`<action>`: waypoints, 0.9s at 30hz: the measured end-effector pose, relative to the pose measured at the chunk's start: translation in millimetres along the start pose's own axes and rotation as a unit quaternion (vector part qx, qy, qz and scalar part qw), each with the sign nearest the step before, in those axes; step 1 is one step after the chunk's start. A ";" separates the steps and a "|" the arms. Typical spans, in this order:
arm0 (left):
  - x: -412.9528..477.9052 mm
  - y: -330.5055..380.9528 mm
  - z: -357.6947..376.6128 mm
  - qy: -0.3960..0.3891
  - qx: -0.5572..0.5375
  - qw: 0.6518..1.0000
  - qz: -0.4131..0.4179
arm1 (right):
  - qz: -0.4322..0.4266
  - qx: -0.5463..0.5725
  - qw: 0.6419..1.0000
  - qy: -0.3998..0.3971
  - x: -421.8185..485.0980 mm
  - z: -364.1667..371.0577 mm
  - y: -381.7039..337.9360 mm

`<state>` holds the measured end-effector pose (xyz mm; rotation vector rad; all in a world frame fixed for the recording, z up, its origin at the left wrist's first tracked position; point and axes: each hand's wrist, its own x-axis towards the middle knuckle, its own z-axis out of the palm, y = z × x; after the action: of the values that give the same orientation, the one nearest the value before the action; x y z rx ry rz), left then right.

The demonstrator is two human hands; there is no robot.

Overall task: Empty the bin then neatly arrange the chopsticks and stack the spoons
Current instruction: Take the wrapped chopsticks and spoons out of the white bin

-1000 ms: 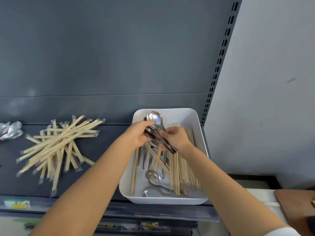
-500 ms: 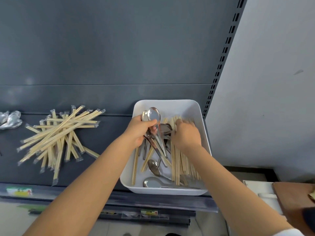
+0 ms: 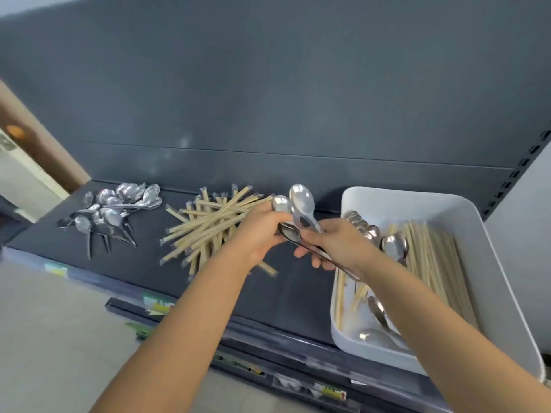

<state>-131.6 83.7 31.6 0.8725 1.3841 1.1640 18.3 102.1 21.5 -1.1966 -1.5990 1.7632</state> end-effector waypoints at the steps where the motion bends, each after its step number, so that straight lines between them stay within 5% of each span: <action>1: -3.0 0.9 -22.1 0.012 0.018 1.000 0.008 | 0.000 -0.005 1.000 -0.008 5.2 18.1 -3.9; 7: -27.0 -8.9 -181.6 0.092 0.066 0.992 0.054 | 0.010 -0.032 0.999 -0.009 51.3 163.8 -23.6; 17: -44.3 -34.4 -445.3 0.165 0.098 0.981 -0.020 | 0.067 0.024 0.995 -0.068 151.7 402.4 -16.5; 22: -6.8 -28.8 -507.0 0.190 0.081 0.978 -0.031 | 0.052 -0.043 0.998 -0.019 209.7 436.5 -28.6; 27: 59.3 -21.6 -551.7 0.219 0.063 0.974 -0.005 | -0.043 -0.287 0.953 0.084 289.3 431.6 -41.1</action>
<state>-681.0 38.1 -35.3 0.7179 1.8336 1.3237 -498.2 111.2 -48.2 -1.4527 -2.0915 1.1295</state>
